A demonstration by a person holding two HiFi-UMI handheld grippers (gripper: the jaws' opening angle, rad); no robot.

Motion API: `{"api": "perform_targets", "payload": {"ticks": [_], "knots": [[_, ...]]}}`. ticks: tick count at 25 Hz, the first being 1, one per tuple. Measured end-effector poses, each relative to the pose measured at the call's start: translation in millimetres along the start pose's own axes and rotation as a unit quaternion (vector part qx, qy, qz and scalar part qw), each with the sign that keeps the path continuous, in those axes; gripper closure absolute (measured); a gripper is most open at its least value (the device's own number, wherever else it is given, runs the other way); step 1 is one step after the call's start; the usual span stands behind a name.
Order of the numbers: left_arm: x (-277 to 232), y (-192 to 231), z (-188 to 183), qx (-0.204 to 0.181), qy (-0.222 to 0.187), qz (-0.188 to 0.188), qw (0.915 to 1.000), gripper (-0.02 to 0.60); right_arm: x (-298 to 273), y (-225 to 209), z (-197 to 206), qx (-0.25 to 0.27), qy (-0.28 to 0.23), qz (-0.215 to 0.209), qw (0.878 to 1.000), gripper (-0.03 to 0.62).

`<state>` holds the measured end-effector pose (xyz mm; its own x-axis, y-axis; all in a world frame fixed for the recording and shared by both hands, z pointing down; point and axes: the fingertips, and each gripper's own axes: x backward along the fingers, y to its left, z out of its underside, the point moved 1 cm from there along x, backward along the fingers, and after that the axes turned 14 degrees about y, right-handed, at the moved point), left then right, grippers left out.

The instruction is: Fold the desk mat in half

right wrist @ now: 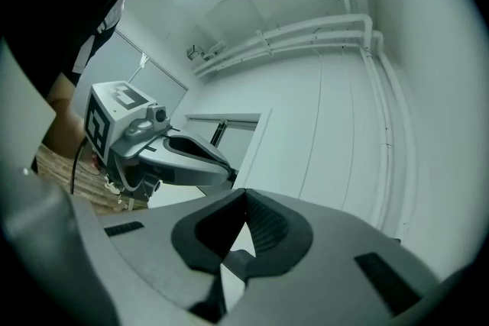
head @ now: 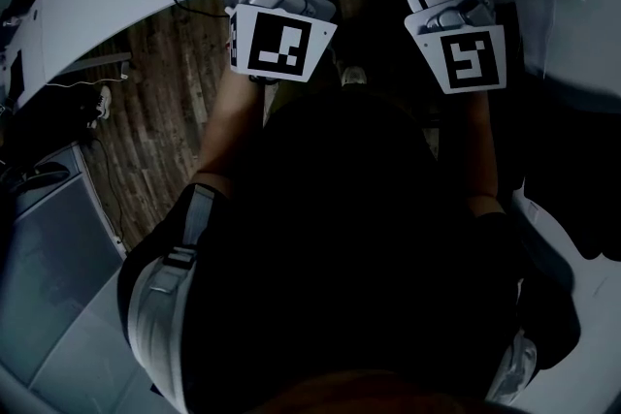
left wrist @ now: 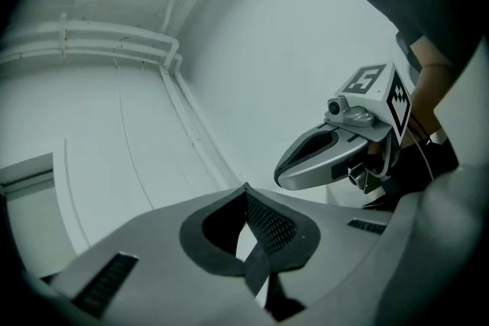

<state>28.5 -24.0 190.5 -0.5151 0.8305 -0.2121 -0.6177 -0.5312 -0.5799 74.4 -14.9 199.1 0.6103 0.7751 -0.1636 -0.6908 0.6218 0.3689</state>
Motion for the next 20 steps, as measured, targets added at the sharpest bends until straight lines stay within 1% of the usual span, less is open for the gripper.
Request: {"api": "perform_targets", "payload": {"ticks": [7, 12, 20], "knots": [[9, 4, 5, 0.003, 0.012, -0.017, 0.9998, 0.569, 2, 3, -8, 0.002, -0.022, -0.009, 1.000, 0.565], [11, 10, 3, 0.002, 0.008, -0.022, 0.9997, 0.569, 1, 5, -15, 0.007, -0.030, -0.007, 0.999, 0.565], [11, 6, 0, 0.002, 0.000, -0.019, 0.9998, 0.569, 4, 4, -14, 0.013, -0.028, 0.005, 1.000, 0.565]]}}
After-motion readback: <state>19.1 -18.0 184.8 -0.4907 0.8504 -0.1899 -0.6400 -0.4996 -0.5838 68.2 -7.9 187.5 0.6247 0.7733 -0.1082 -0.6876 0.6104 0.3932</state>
